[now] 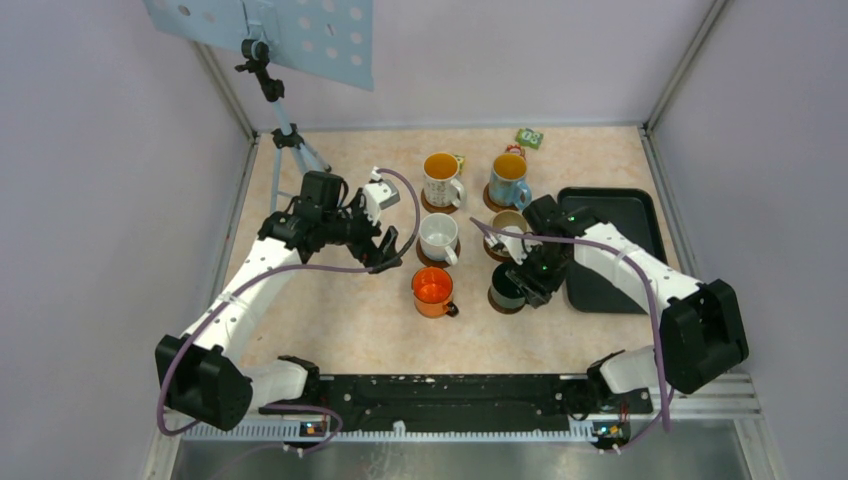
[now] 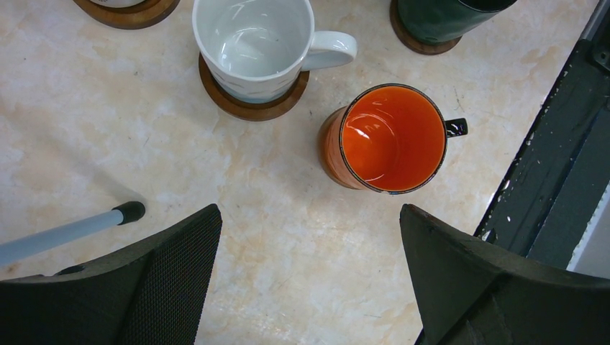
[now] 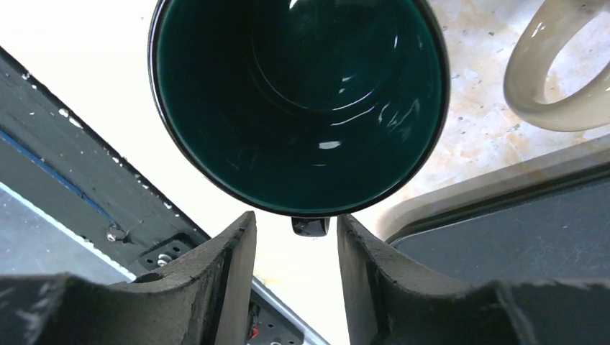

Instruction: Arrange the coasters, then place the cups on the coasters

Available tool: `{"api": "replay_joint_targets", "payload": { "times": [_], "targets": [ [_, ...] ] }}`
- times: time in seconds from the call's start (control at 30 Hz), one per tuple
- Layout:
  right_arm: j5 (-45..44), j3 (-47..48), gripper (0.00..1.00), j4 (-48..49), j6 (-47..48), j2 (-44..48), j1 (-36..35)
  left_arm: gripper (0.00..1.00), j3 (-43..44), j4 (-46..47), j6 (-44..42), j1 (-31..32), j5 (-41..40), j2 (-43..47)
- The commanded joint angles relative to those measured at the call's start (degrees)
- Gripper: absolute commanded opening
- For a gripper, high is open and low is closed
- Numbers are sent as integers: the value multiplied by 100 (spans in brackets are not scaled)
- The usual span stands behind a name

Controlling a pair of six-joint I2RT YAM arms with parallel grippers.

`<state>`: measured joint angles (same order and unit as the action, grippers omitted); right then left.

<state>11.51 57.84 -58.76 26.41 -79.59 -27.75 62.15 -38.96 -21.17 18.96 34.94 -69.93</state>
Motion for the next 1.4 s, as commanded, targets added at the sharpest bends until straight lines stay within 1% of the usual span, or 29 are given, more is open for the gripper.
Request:
{"api": "replay_joint_targets", "payload": {
  "times": [0.0, 0.1, 0.3, 0.47, 0.83, 1.23, 1.37],
  "targets": [
    [231, 152, 46, -284, 261, 102, -82, 99, 183, 178, -53, -6, 45, 24],
    [285, 177, 49, -438, 336, 127, -82, 99, 183, 178, -50, -7, 56, 31],
    [315, 219, 52, -736, 485, 148, -82, 99, 193, 178, -60, -6, 47, 32],
    [460, 222, 52, -704, 538, 181, -82, 99, 201, 176, -61, -11, 54, 41],
    [1087, 280, 53, -777, 773, 159, -159, 99, 255, 153, -58, -7, 43, 23],
    [1204, 286, 53, -713, 743, 95, -456, 99, 332, 118, -50, -6, 53, -12],
    [1140, 547, 53, -850, 725, 134, -468, 99, 298, 101, -59, -7, 34, 30]
  ]
}}
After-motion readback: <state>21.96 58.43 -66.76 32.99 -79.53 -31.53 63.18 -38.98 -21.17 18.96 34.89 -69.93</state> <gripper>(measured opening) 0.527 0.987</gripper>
